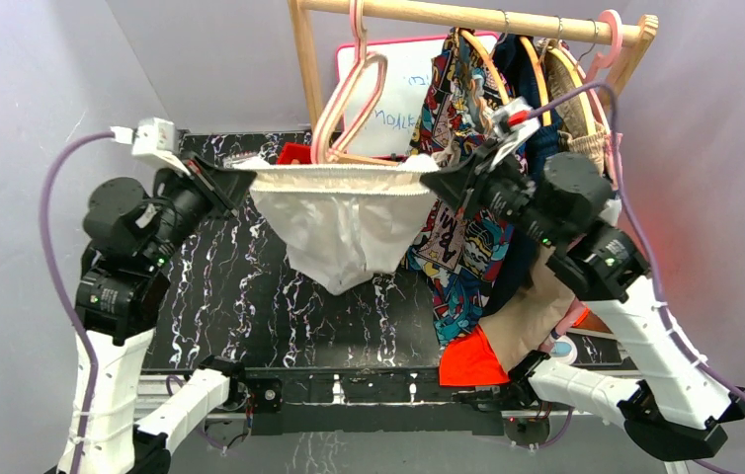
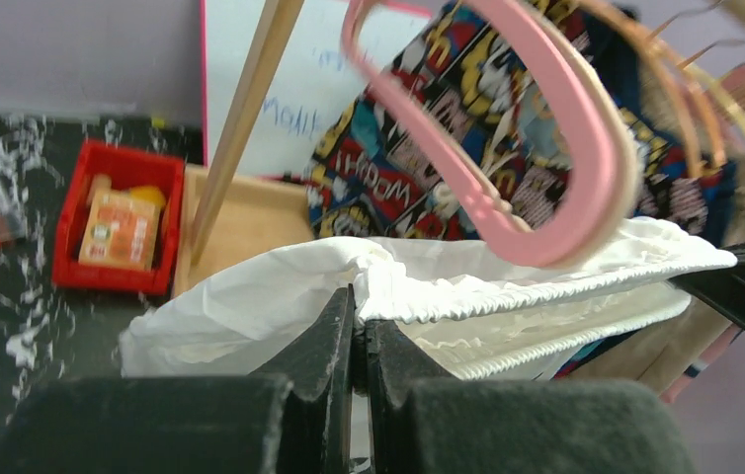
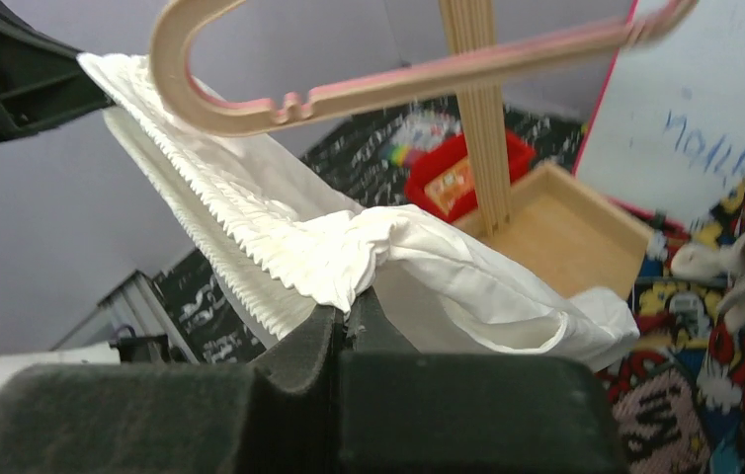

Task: Place the shorts on the hanger
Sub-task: Adjust the shorts at the center of the board.

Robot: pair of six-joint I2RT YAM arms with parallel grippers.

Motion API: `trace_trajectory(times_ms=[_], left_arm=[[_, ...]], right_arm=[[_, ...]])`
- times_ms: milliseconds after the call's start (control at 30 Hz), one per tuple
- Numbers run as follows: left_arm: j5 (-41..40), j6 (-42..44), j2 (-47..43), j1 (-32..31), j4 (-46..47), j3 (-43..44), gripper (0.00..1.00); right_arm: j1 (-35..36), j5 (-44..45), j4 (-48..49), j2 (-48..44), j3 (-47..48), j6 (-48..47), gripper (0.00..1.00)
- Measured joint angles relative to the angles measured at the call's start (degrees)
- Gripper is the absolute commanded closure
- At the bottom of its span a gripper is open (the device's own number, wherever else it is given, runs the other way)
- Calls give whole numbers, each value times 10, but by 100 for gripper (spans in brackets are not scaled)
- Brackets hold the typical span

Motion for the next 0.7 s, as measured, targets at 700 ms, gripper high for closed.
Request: trace_trajectory(times_ms=[700], left_arm=[[45,32,-44,-87,-68,75,100]], right_arm=[[-4,-114,-94,-43,17,-57,100]])
